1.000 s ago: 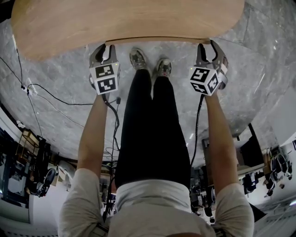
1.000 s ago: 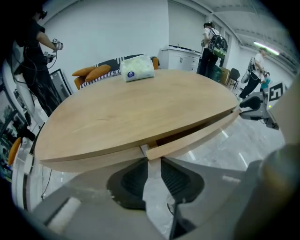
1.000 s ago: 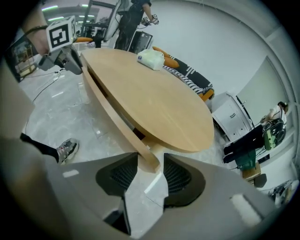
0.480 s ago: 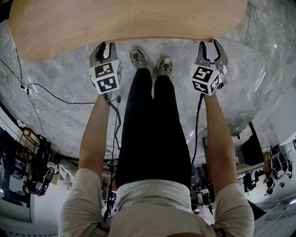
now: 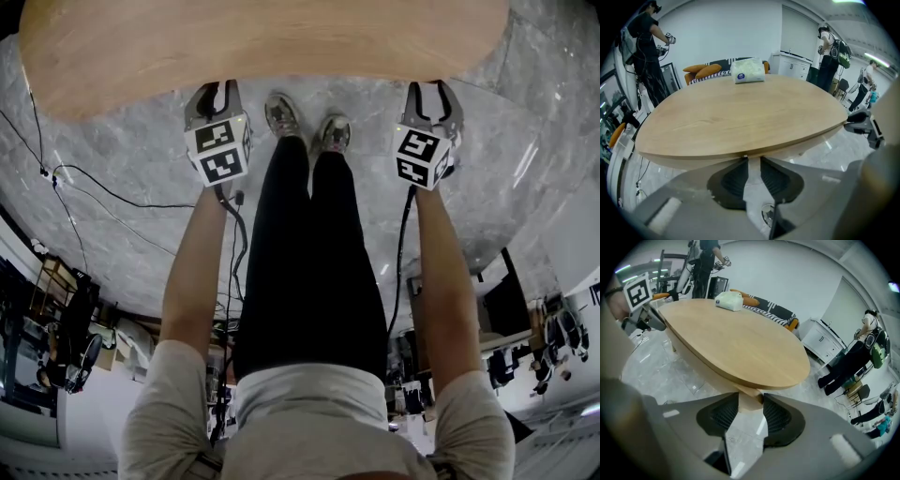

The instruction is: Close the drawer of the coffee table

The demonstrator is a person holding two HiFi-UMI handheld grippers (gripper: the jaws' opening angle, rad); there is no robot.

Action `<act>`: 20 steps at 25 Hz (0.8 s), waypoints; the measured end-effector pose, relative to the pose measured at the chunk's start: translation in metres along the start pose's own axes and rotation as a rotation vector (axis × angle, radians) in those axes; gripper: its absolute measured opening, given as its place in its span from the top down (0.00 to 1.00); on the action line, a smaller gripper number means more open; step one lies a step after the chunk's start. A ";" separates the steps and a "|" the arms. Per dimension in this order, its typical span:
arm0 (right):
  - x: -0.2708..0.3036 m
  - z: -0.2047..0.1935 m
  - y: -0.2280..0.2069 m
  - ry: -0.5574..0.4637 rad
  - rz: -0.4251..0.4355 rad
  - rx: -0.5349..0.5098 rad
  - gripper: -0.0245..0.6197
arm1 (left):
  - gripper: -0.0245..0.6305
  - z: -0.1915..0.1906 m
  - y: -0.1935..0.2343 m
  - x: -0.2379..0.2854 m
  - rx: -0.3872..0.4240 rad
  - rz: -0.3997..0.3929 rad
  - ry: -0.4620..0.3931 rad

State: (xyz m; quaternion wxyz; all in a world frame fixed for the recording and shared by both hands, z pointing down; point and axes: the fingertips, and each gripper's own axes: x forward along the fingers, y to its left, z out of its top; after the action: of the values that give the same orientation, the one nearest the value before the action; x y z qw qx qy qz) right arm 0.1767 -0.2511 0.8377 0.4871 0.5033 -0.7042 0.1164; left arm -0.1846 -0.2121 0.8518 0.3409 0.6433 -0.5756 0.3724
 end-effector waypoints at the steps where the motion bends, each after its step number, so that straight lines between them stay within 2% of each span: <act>1: 0.001 -0.001 -0.002 0.010 0.000 0.009 0.70 | 0.80 0.001 -0.001 0.000 0.000 0.006 0.003; 3: -0.002 0.001 -0.002 0.027 -0.002 -0.018 0.70 | 0.82 0.001 0.000 -0.002 -0.020 0.028 0.017; 6: -0.018 0.013 0.011 0.002 0.011 -0.094 0.82 | 0.93 0.001 0.006 -0.014 -0.075 0.069 0.022; 7: -0.024 0.018 0.016 -0.014 0.018 -0.102 0.84 | 0.93 0.005 0.004 -0.019 -0.080 0.069 0.010; 10: -0.046 0.034 0.025 -0.064 0.040 -0.080 0.94 | 0.93 0.021 -0.019 -0.037 -0.039 0.035 -0.035; 13: -0.070 0.060 0.035 -0.125 0.098 -0.033 0.95 | 0.93 0.039 -0.051 -0.062 -0.034 -0.016 -0.082; 17: -0.120 0.111 0.039 -0.231 0.186 0.045 0.95 | 0.93 0.066 -0.087 -0.114 -0.068 -0.072 -0.148; 20: -0.160 0.165 0.027 -0.346 0.211 0.060 0.95 | 0.93 0.102 -0.106 -0.157 -0.119 -0.116 -0.234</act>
State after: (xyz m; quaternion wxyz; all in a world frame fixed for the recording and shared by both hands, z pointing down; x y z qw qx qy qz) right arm 0.0637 -0.2516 0.6359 0.3286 0.4537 -0.8224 0.0994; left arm -0.0797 -0.2132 0.6635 0.3298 0.6931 -0.5944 0.2398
